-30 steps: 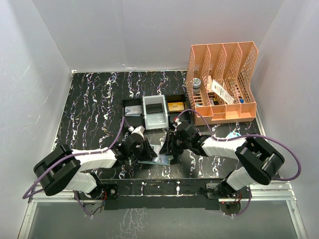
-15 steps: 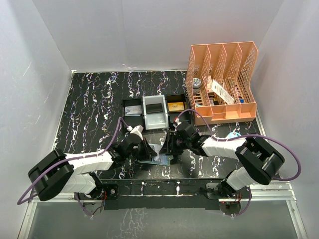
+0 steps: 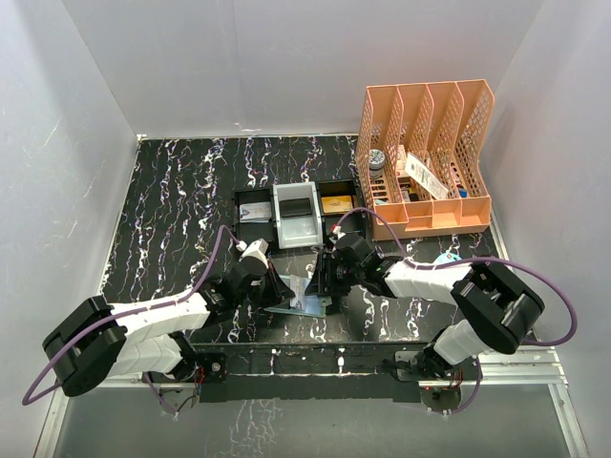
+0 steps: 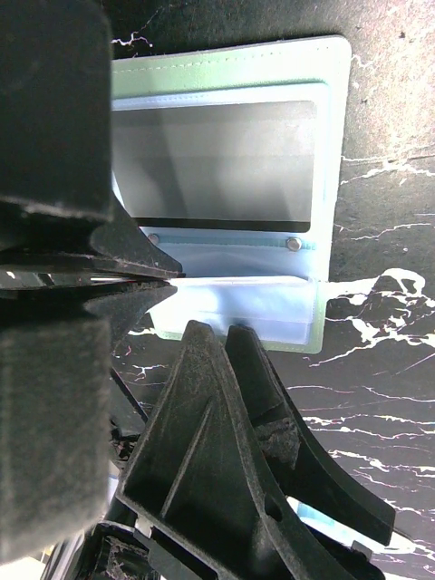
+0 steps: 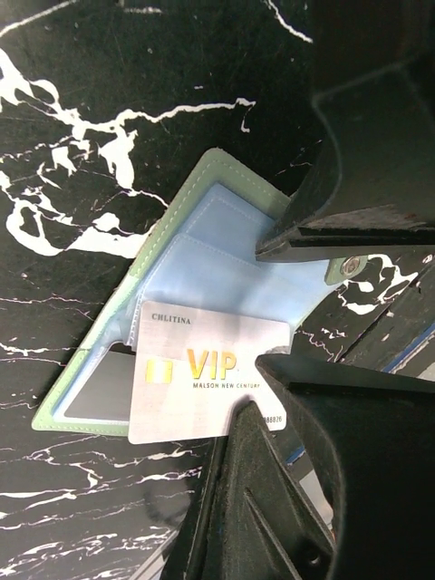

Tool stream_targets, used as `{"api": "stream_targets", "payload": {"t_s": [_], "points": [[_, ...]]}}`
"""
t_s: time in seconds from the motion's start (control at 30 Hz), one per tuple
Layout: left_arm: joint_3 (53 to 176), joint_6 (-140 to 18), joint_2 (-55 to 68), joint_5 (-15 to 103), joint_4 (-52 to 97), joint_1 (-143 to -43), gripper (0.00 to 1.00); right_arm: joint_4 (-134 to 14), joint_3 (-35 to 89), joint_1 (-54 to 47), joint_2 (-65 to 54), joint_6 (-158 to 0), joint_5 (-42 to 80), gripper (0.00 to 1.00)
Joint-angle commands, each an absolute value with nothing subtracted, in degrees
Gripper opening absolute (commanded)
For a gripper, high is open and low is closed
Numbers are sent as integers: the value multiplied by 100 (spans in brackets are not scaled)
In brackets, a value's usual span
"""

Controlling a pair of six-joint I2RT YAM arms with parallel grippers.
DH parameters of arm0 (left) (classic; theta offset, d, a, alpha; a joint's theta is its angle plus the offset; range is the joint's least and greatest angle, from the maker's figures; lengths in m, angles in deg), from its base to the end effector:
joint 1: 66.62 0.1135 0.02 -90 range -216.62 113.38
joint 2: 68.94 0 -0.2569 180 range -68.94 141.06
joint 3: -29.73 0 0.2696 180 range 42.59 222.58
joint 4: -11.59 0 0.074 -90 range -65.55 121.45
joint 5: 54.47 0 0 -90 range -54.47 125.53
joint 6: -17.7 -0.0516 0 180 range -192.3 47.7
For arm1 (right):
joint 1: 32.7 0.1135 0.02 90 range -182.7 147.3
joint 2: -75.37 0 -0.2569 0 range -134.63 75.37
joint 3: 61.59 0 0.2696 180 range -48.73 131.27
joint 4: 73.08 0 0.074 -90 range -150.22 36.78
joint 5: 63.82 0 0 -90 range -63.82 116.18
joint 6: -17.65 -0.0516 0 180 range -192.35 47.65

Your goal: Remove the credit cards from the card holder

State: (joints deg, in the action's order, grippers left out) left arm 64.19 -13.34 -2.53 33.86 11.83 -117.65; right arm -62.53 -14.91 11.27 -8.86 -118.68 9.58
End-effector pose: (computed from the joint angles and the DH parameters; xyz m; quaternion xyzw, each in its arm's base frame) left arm 0.1598 -0.1952 0.1394 -0.0676 0.8727 -0.3886 0.2877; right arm 0.1987 0.2122 0.1129 -0.0326 0.9250 0.3459 0.1539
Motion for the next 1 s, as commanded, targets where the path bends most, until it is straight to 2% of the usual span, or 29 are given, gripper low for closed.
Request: {"api": "stream_targets", "payload": {"t_s": [0.0, 0.23, 0.43, 0.67, 0.83, 0.97], "points": [[6440, -1420, -319, 3267, 1232, -11775, 0, -5519, -1255, 1125, -784, -11463, 1400, 45], [6472, -1438, -311, 3273, 1232, -11775, 0, -5885, -1013, 1136, -297, -11525, 752, 49], [6482, -1432, -303, 3310, 1192, -11772, 0, -6638, -1180, 1142, -388, -11841, 362, 50], [6508, -1406, -182, 3478, 1056, -11775, 0, -6533, -1205, 1146, -1071, -11797, 597, 47], [6574, -1418, -138, 3493, 1066, -11770, 0, -6215, -1435, 1134, -945, -11970, 1393, 45], [6637, -1463, -192, 3500, 1178, -11770, 0, -6103, -1483, 1141, -865, -11940, 1458, 45]]}}
